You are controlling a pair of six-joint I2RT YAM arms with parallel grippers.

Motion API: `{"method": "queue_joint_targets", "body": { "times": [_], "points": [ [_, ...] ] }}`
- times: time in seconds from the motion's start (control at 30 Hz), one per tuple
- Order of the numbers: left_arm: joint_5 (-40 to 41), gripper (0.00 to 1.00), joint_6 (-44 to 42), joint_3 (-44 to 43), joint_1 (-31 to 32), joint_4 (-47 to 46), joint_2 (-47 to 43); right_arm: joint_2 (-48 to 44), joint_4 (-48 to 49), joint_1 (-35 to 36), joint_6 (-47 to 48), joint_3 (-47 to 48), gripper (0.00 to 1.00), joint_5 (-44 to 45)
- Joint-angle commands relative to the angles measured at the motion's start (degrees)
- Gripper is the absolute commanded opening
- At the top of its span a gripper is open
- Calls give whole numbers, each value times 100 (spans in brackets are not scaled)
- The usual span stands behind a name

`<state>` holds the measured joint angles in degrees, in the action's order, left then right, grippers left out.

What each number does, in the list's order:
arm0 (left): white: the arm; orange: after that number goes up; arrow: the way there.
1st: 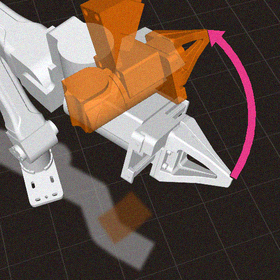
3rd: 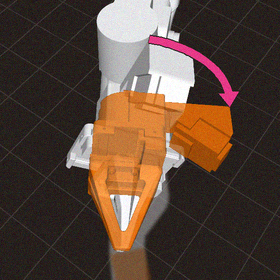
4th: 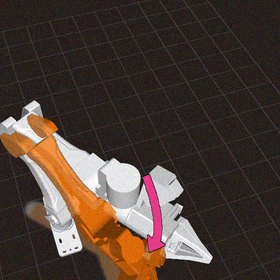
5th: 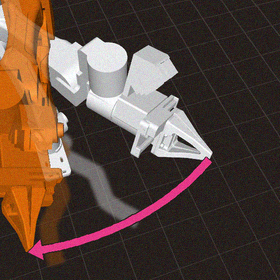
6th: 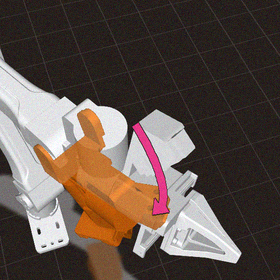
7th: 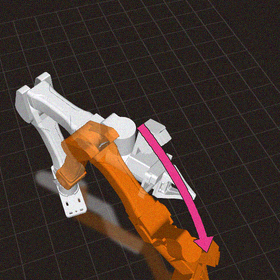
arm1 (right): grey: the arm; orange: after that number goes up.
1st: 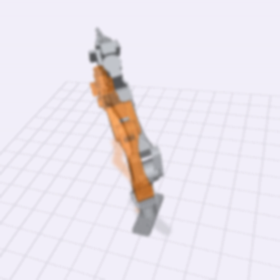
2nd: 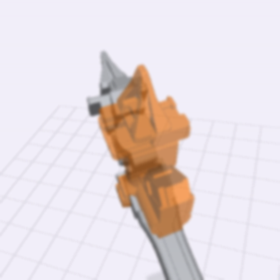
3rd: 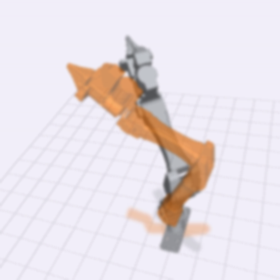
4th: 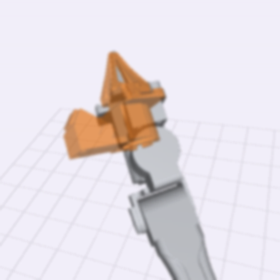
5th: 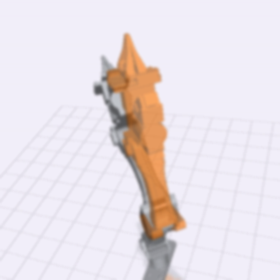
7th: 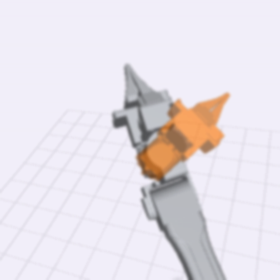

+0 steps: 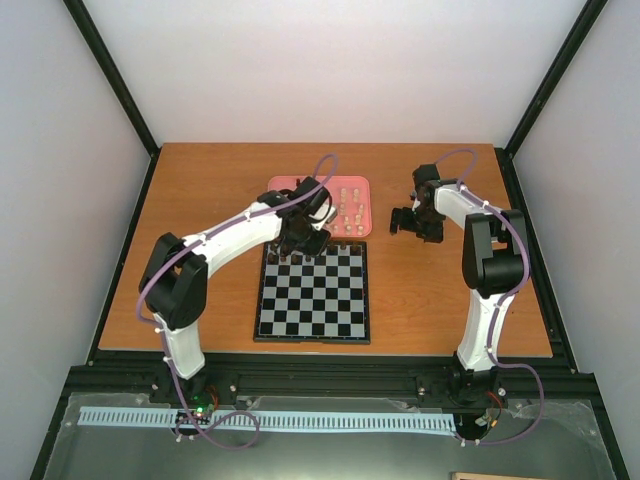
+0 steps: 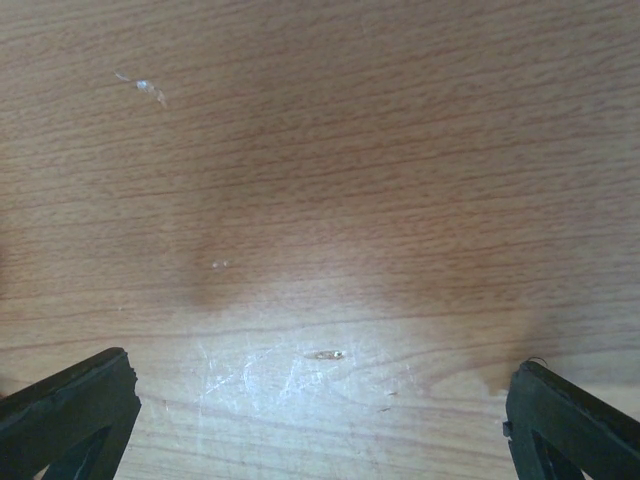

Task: Set up the chess pieces on the board
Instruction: Place the chess piece on the chessboard.

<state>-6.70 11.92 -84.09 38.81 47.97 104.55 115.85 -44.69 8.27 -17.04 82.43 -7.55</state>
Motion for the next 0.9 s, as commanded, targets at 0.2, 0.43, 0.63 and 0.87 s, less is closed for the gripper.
{"method": "queue_joint_targets", "body": {
  "times": [0.2,0.43,0.63,0.87],
  "points": [
    [-134,6,-199,12,92,103,306,-170,152,-1,-49,-138,100,-39],
    [-112,7,-234,-267,109,161,721,-151,195,-6,-38,-210,100,-62],
    [-20,8,-167,-503,110,202,935,-149,205,-8,-27,-229,100,-60],
    [20,10,-146,-671,110,240,1075,-117,211,-10,-18,-234,100,-86]
  ]
}}
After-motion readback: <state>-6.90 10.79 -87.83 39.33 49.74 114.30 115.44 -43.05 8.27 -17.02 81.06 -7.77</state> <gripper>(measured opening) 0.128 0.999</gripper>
